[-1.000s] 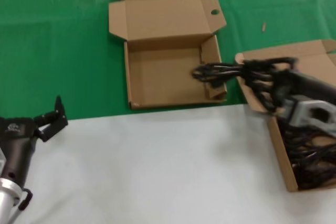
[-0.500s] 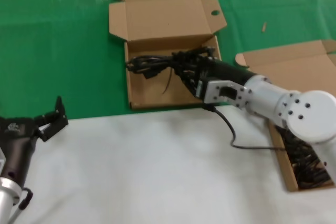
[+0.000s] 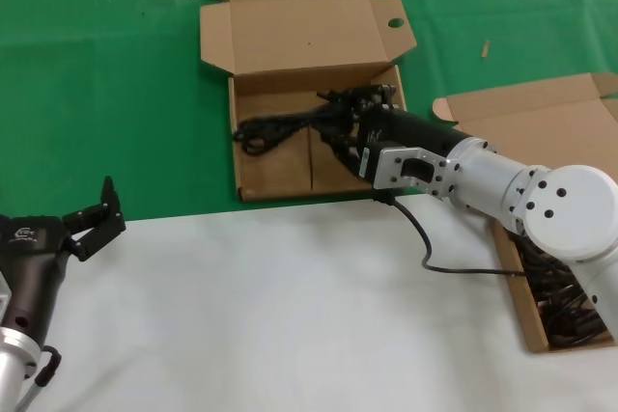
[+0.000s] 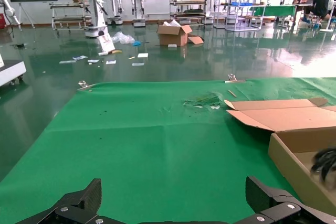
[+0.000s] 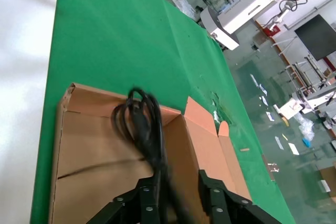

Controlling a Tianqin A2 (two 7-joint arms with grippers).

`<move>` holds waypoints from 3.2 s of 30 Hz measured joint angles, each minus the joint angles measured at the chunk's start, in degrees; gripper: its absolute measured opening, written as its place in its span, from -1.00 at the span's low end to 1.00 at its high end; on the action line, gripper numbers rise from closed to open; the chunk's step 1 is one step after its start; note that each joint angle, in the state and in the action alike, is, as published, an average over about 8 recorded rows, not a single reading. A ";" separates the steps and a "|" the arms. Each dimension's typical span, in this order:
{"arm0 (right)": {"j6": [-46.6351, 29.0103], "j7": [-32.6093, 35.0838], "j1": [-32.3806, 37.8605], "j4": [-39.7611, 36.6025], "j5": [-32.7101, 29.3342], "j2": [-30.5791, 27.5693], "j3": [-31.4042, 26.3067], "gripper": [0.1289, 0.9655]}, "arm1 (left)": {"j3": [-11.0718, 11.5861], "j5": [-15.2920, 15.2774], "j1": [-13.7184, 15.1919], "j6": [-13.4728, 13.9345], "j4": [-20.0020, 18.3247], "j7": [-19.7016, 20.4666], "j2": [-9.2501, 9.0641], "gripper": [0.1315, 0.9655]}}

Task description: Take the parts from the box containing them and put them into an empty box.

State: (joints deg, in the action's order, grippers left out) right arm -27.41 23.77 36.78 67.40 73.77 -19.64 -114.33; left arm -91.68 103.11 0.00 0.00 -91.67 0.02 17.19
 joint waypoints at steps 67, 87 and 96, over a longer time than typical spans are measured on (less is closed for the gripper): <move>1.47 -1.27 -2.00 1.30 1.58 0.13 1.22 1.00 | 0.00 0.00 0.00 0.00 0.00 0.00 0.00 1.00; 8.52 -7.39 -11.48 7.55 9.14 0.76 7.06 1.00 | 0.00 0.01 0.00 0.00 0.00 0.00 0.00 1.00; 11.82 -10.24 -15.87 10.47 12.66 1.06 9.78 1.00 | 0.00 0.00 0.00 0.00 0.00 0.00 0.00 1.00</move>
State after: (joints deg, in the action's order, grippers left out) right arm -15.60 13.53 20.91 77.88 86.43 -18.58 -104.55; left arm -91.68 103.12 0.00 0.00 -91.67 0.02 17.19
